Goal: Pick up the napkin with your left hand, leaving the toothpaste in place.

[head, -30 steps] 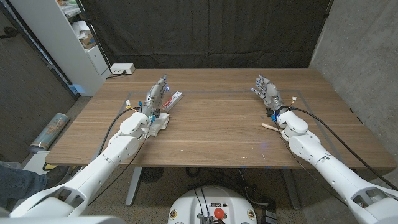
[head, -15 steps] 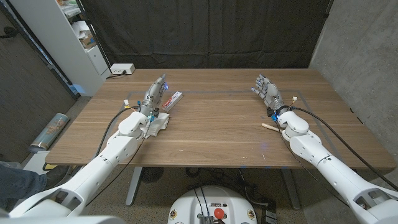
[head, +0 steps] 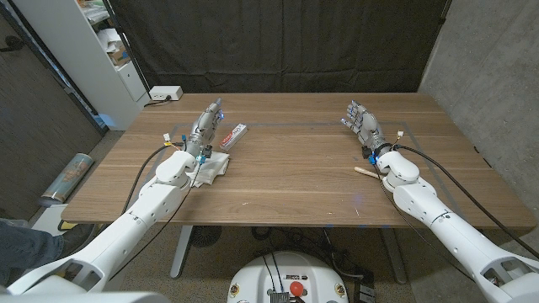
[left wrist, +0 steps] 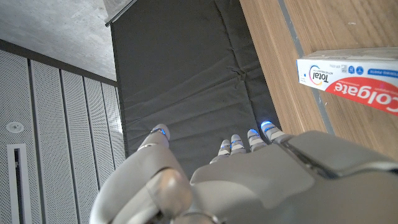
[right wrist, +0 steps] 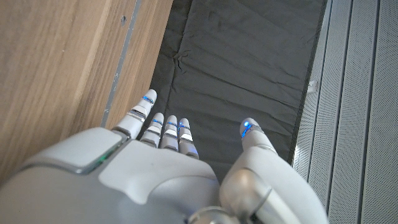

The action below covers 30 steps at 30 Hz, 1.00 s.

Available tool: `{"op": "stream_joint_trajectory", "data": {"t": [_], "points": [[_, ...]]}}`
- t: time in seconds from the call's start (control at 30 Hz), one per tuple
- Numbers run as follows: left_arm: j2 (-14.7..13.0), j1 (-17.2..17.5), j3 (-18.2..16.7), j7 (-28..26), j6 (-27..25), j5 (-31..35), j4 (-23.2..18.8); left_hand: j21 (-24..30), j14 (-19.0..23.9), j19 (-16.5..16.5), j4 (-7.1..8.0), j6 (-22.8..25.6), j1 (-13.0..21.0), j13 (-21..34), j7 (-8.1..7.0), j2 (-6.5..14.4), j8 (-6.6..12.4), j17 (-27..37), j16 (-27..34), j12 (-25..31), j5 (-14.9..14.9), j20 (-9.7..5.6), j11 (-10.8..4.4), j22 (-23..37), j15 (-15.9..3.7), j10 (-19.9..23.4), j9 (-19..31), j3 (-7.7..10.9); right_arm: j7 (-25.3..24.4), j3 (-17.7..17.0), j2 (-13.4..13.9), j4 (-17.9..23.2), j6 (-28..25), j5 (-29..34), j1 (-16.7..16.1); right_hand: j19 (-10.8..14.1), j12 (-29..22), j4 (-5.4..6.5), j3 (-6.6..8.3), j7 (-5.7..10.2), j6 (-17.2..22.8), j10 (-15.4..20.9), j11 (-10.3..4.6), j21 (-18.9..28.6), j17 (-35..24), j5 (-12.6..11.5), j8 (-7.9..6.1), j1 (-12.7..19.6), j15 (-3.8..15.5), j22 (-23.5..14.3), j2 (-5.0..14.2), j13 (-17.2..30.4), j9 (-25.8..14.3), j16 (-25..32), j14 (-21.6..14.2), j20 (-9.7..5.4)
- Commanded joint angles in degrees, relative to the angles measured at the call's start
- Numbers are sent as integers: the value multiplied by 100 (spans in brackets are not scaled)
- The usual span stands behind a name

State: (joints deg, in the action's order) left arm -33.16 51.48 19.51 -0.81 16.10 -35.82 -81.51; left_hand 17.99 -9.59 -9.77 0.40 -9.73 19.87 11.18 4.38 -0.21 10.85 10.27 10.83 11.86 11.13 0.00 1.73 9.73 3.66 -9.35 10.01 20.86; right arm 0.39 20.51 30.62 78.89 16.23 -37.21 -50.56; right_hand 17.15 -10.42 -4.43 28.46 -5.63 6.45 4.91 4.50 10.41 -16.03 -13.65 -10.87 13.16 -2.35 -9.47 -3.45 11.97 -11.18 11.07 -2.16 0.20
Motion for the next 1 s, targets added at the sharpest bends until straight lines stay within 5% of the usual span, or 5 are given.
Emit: {"op": "stream_joint_trajectory", "data": {"t": [0.03, 0.33, 1.0], "points": [[-95, 116, -78, -115, 13, 50, -193, -27, -55, -313, -30, -25, 26, 15, -33, 39, 23, 10, 28, 43, 9, 22, -37, 24, -26, 18, 12, 0, 29, -4, -10, -18, 46, -18, -14, 36, -51, -18, -16, 13, 50, 51, 17, 46, -7, -45, -39, 17, -15, -32, 30, 1, -14, 40, -20, 9], [-4, 147, -98, -223, 227, 147, -170, -49, -22, -303, -40, 7, 23, 8, -45, 46, 27, 10, 35, 52, 8, 32, -33, 25, -27, 53, 13, -3, 28, -21, 54, 0, 5, -25, -74, 36, -52, -24, -32, 11, 51, 52, 16, 48, 10, -45, -39, 19, -16, -31, 40, -15, -9, 42, -18, 6], [-268, 307, -111, -434, 152, 502, -561, -93, 34, -260, -67, 119, 22, -5, -71, 71, 46, 9, 40, 67, 6, 45, -29, 27, -37, 127, 14, -2, 74, -32, 70, -74, -6, -47, -45, 32, -53, -39, -62, 10, 49, 46, 16, 49, 44, -46, -39, 25, -13, -31, 55, -43, -1, 44, -17, 11]]}}
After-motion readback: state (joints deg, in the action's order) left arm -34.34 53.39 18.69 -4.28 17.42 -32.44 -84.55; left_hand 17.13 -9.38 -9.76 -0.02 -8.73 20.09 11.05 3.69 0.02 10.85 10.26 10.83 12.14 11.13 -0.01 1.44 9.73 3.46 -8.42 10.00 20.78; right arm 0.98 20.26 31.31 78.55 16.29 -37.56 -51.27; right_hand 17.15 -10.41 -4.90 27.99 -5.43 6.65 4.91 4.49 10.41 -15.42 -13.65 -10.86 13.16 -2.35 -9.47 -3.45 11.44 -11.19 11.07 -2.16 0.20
